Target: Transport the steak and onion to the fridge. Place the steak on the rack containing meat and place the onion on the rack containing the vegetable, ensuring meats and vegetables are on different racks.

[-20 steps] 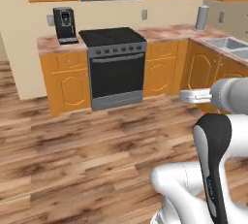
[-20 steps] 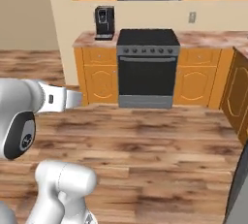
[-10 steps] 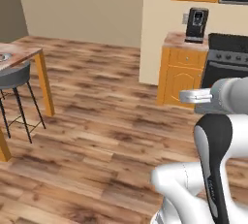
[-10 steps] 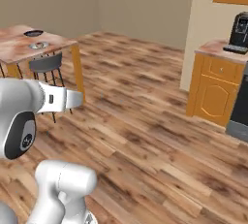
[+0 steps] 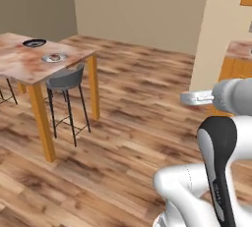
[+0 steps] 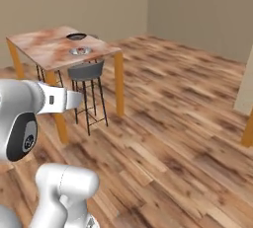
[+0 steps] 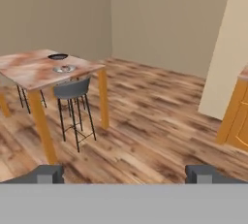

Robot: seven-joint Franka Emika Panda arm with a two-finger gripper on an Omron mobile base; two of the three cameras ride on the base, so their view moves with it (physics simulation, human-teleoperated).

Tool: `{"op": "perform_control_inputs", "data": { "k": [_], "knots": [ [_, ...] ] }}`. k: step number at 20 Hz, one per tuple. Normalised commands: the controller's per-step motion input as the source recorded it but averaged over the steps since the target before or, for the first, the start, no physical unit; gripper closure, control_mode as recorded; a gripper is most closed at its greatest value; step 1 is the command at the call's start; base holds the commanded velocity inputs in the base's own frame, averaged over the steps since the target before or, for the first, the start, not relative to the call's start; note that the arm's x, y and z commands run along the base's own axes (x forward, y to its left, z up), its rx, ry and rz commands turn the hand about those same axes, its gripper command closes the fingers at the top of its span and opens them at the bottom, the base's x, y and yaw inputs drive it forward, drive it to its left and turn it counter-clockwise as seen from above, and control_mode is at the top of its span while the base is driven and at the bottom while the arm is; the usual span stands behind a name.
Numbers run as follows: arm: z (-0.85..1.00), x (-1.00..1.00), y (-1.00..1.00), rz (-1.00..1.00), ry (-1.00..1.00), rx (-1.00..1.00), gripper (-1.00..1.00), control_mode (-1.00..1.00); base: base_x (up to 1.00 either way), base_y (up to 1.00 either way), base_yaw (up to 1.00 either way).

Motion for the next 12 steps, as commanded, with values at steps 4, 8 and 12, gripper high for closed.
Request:
{"op": "perform_control_inputs", "data": {
  "k": [4, 8, 12],
  "knots": [
    [0.00, 0.00, 0.00, 0.00, 0.00, 0.00, -1.00, 1.00, 1.00, -0.08, 0.34],
    [0.00, 0.00, 0.00, 0.00, 0.00, 0.00, -1.00, 1.00, 1.00, -0.14, 0.51],
    [0.00, 0.00, 0.00, 0.00, 0.00, 0.00, -1.00, 1.00, 1.00, -0.08, 0.64]
  ]
}}
